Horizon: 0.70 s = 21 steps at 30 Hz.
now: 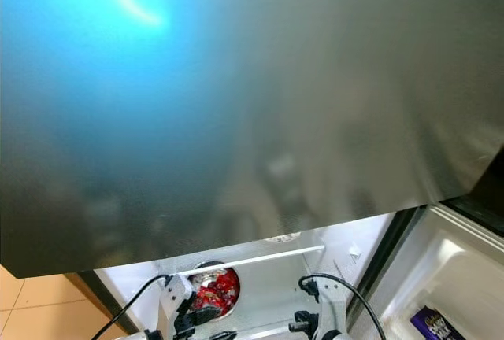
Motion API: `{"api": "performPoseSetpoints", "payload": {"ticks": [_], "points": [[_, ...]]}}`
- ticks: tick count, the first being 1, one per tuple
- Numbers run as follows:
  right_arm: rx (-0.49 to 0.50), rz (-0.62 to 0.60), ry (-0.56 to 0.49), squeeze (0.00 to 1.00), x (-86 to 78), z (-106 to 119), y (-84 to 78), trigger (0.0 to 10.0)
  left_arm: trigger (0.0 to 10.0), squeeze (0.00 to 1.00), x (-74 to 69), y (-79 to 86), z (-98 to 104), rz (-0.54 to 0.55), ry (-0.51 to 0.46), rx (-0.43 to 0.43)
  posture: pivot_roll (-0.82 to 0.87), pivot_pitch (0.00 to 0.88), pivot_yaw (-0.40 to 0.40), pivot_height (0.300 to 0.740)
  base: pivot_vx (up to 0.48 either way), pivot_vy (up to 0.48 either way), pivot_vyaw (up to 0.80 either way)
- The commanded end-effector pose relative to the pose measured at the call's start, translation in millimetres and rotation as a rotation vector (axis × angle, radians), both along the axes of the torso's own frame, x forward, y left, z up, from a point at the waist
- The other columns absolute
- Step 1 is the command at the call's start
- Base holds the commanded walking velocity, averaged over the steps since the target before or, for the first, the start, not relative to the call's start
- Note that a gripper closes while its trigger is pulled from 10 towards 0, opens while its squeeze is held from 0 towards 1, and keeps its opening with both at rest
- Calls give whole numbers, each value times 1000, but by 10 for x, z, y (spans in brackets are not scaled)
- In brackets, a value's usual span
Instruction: Restocking fridge
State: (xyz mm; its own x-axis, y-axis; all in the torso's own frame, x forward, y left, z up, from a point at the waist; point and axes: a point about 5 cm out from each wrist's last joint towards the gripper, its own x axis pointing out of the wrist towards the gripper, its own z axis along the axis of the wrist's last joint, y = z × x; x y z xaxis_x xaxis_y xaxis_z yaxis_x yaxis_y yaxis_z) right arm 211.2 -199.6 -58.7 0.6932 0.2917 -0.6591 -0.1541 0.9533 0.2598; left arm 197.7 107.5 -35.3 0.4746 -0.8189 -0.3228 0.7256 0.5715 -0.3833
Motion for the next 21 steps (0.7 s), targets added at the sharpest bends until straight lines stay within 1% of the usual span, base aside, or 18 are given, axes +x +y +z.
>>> {"api": "performPoseSetpoints", "payload": {"ticks": [1, 2, 4, 6, 8, 10, 11, 12, 13, 14, 18, 19, 20, 21], "points": [[-7, -5, 43, 0, -84, -55, -8, 10000, 10000, 0, -84, 162, -98, 49, 52, 48, -81, 0, 39, 740, 0, 0, 0], [-9, -10, 54, 0, -117, -73, -18, 10000, 10000, 0, -123, 209, -136, 82, 79, 50, -81, 0, 39, 740, 0, 0, 0], [-9, -10, 54, 0, -117, -73, -18, 10000, 10000, 0, -123, 209, -136, 82, 79, 50, -81, 0, 39, 740, 0, 0, 0], [-15, -34, 82, 0, -193, -114, -48, 10000, 10000, 0, -209, 328, -217, 175, 139, 53, -80, 0, 42, 740, 0, 0, 0], [-15, -34, 82, 0, -193, -114, -48, 10000, 10000, 0, -209, 328, -217, 175, 139, 53, -80, 0, 42, 740, 0, 0, 0], [-45, -67, 116, 0, -278, -160, -92, 10000, 10000, 0, -303, 455, -301, 290, 211, 54, -79, 0, 40, 740, 0, 0, 0], [-45, -67, 116, 0, -278, -160, -92, 10000, 10000, 0, -303, 455, -301, 290, 211, 54, -79, 0, 40, 740, 0, 0, 0], [-58, -77, 131, 0, -323, -182, -111, 10000, 10000, 0, -355, 516, -344, 351, 252, 51, -79, 0, 40, 740, 0, 0, 0], [-66, -82, 140, 0, -350, -194, -121, 10000, 10000, 0, -386, 549, -370, 387, 277, 49, -79, 0, 40, 740, 0, 0, 0], [-66, -82, 140, 0, -350, -194, -121, 10000, 10000, 0, -386, 549, -370, 387, 277, 49, -79, 0, 40, 740, 0, 0, 0], [-99, -104, 190, 0, -495, -258, -168, 10000, 10000, 0, -626, 703, -510, 558, 413, 59, -79, 0, 40, 740, 0, 0, 0], [-99, -104, 190, 0, -495, -258, -168, 10000, 10000, 0, -626, 703, -510, 558, 413, 59, -79, 0, 40, 740, 0, 0, 0], [-120, -122, 212, 0, -558, -282, -202, 10000, 10000, 0, -773, 764, -580, 651, 489, 68, -84, 0, 44, 740, 0, 0, 0], [-120, -122, 212, 0, -558, -282, -202, 10000, 10000, 0, -773, 764, -580, 651, 489, 68, -84, 0, 44, 740, 0, 0, 0]]}}
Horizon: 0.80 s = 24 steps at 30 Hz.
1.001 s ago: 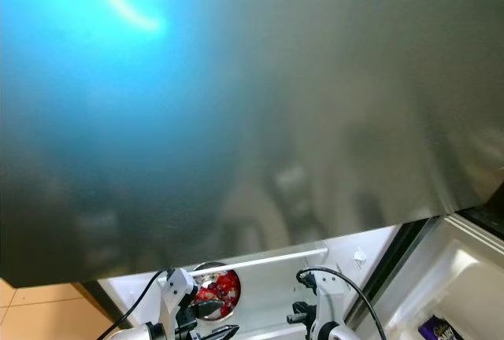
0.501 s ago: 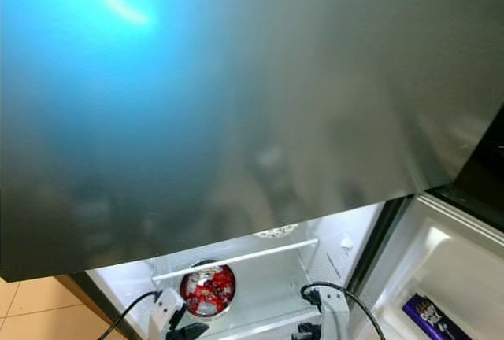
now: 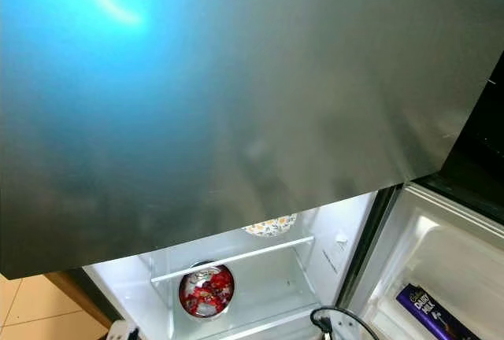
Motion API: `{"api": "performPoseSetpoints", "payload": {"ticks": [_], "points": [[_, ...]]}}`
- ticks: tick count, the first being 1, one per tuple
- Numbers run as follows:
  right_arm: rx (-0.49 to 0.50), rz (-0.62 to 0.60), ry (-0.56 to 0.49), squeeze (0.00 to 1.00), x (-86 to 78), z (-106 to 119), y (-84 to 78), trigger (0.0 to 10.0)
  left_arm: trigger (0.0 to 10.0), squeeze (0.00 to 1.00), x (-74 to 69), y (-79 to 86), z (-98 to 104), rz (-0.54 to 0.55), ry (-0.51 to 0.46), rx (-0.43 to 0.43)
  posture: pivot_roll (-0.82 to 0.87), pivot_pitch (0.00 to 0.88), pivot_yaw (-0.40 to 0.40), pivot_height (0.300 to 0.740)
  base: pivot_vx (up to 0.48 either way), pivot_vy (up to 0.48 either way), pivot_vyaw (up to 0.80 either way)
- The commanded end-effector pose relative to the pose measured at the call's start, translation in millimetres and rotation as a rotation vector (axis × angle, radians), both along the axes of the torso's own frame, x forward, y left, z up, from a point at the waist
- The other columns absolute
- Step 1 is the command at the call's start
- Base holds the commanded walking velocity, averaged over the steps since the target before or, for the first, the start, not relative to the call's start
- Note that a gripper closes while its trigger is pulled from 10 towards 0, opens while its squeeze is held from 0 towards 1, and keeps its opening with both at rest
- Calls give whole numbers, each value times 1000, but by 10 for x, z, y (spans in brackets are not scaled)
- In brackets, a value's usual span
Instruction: Restocking fridge
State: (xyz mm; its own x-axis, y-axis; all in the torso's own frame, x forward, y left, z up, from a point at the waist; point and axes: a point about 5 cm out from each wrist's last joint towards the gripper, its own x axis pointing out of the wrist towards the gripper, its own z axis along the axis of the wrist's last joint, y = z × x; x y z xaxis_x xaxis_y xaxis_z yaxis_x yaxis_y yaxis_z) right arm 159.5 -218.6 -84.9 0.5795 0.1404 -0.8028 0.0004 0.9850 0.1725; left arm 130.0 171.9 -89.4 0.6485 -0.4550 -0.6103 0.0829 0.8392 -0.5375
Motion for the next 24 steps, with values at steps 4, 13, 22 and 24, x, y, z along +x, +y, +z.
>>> {"api": "performPoseSetpoints", "payload": {"ticks": [4, 13, 22, 24], "points": [[-46, -24, 56, 0, -139, -50, -74, 10000, 10000, 0, -307, 185, -122, 188, 152, 38, -86, 0, 40, 740, 0, 0, 0], [-85, -47, 86, 0, -253, -60, -213, 10000, 10000, 0, -463, 280, -178, 361, 237, 66, -103, 0, 13, 740, 0, 0, 0], [-100, -18, 93, 0, -245, -60, -209, 10000, 10000, 0, -302, 298, -144, 377, 197, 92, -99, 0, 26, 740, 0, 0, 0], [-100, 5, 100, 0, -253, -77, -154, 10000, 10000, 0, -269, 313, -142, 361, 205, 125, -109, 0, 46, 740, 0, 0, 0]]}}
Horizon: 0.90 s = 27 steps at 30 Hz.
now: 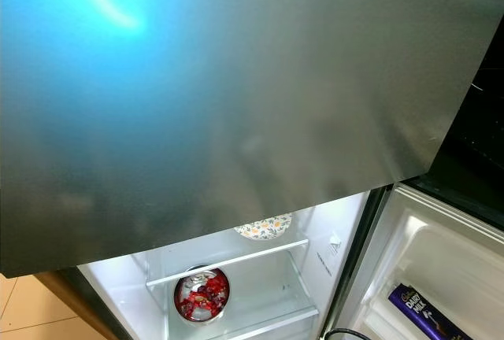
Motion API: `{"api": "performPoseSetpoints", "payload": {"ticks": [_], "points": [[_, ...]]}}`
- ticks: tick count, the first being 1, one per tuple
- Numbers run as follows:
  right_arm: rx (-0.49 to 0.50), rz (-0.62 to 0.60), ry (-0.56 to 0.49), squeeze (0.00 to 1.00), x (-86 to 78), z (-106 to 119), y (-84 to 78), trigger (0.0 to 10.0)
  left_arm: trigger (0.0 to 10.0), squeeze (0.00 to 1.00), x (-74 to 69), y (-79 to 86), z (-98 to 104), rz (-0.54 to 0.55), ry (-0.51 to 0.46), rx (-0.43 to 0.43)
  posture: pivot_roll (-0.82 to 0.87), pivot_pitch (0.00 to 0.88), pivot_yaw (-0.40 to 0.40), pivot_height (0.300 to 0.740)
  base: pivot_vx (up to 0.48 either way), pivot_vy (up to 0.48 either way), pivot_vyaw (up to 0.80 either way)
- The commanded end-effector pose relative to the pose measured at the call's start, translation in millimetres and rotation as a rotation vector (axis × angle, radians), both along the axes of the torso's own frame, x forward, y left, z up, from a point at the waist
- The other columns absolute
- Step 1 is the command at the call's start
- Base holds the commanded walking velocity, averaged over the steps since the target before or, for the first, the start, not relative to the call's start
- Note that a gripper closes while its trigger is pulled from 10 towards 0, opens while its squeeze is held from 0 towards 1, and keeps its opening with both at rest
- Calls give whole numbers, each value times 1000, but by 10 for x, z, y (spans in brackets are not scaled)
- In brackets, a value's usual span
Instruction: Restocking fridge
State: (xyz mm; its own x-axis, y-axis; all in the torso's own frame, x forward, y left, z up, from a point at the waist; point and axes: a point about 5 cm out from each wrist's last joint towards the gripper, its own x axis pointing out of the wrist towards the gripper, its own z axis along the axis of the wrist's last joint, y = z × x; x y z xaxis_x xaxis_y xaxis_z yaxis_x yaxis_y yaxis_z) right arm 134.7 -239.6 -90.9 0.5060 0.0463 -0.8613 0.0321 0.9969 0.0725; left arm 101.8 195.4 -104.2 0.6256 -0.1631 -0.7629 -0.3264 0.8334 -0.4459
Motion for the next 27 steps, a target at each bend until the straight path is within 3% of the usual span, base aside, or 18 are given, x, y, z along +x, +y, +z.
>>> {"api": "performPoseSetpoints", "payload": {"ticks": [1, 11, 13, 18, 22, 27], "points": [[1, 25, 11, 0, -5, -17, 55, 10000, 10000, 0, 13, 78, 7, -8, 16, 42, -109, 0, 46, 740, 0, 0, 0], [7, 75, 52, 0, -57, -62, 158, 10000, 10000, 0, 177, 216, 66, 17, -3, 99, -44, 0, 3, 740, 0, 0, 0], [-9, 120, 57, 0, 27, -45, 188, 10000, 10000, 0, 229, 275, 89, 58, -11, 117, -16, 0, -3, 740, 0, 0, 0], [-26, 136, 29, 0, 206, 10, 223, 10000, 10000, 0, 147, 186, 36, 35, 45, 126, 18, 0, -15, 740, 0, 0, 0], [-21, 163, -8, 0, 366, 59, 314, 10000, 10000, 0, 218, 149, 50, 14, 28, 129, 8, 0, -31, 740, 0, 0, 0], [-25, 164, -15, 0, 416, 78, 321, 10000, 10000, 0, 259, 113, 52, 16, 31, 125, -12, 0, -32, 740, -162, 0, 0]]}}
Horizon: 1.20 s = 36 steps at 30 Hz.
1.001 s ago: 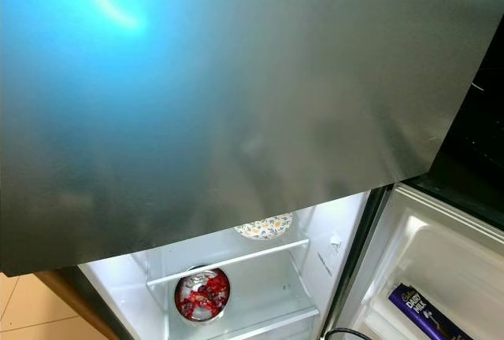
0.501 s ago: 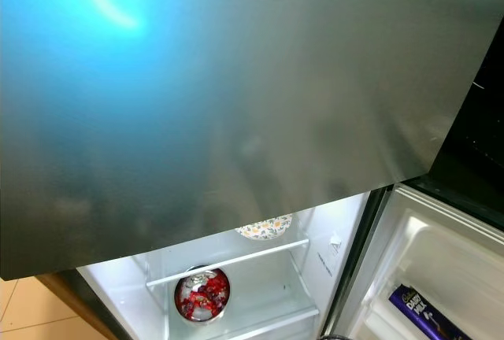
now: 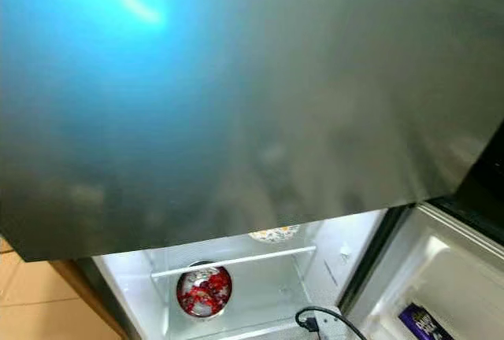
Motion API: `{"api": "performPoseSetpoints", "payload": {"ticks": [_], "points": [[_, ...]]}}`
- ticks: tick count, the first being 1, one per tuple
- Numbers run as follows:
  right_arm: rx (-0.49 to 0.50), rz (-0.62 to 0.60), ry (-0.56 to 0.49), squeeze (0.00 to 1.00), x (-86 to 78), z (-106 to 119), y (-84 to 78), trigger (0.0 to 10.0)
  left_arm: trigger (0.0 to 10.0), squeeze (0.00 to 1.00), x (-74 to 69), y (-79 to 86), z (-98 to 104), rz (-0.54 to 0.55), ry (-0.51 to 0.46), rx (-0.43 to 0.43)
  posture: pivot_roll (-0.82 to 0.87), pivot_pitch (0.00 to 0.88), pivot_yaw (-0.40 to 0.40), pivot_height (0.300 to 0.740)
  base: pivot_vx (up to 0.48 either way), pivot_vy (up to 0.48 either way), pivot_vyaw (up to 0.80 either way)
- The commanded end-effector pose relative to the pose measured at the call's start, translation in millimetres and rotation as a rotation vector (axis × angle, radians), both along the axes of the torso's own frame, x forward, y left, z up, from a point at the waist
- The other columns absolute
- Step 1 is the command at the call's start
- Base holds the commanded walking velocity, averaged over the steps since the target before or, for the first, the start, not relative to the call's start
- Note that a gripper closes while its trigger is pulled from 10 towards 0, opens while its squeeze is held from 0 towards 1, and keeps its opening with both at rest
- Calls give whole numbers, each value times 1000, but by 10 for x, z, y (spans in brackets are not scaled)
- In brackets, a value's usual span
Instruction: Restocking fridge
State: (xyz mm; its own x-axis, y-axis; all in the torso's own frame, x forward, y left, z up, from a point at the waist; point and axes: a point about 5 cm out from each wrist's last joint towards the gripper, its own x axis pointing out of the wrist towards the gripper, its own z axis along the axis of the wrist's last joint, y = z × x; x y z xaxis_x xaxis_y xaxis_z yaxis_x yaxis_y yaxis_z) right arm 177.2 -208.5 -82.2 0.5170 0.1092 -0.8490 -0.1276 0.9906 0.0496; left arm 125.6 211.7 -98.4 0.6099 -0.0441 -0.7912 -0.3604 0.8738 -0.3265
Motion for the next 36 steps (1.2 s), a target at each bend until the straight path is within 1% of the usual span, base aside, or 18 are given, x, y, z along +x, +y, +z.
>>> {"api": "performPoseSetpoints", "payload": {"ticks": [1, 2, 6, 9, 10, 11, 16, 26, 36], "points": [[-7, 11, 11, 0, -2, -6, 14, 10000, 10000, 0, 38, -60, -3, -16, 7, -6, -25, 0, -32, 740, -274, 0, 0], [-15, 19, 13, 0, -1, -4, 5, 10000, 10000, 0, 63, -80, 0, -17, 6, -7, -40, 0, -32, 740, -270, 0, 0], [-21, 22, 17, 0, -6, -5, -7, 10000, 10000, 0, 74, -98, 0, -20, 8, -7, -43, 0, -33, 740, -270, 0, 0], [-36, 9, 22, 0, -15, -1, -56, 10000, 10000, 0, 113, -166, 0, -42, 10, -15, -64, 0, -34, 740, -278, 0, 0], [-36, 9, 22, 0, -15, -1, -56, 10000, 10000, 0, 113, -166, 0, -42, 10, -15, -64, 0, -34, 740, -281, 0, 0], [-46, -6, 28, 0, -38, -7, -89, 10000, 10000, 0, 167, -203, 13, -58, 2, -17, -71, 0, -31, 740, -307, 0, 0], [-51, -24, 32, 0, -56, -12, -111, 10000, 10000, 0, 209, -225, 23, -67, -2, -17, -80, 0, -19, 740, -318, 0, 0], [-46, -52, 41, 0, -103, -34, -110, 10000, 10000, 0, 153, -248, -2, -99, 24, -16, -95, 0, -2, 740, -343, 0, 0], [-50, -56, 54, 0, -160, -59, -107, 10000, 10000, 0, 147, -264, -5, -118, 26, -15, -108, 0, 3, 740, -357, 0, 0]]}}
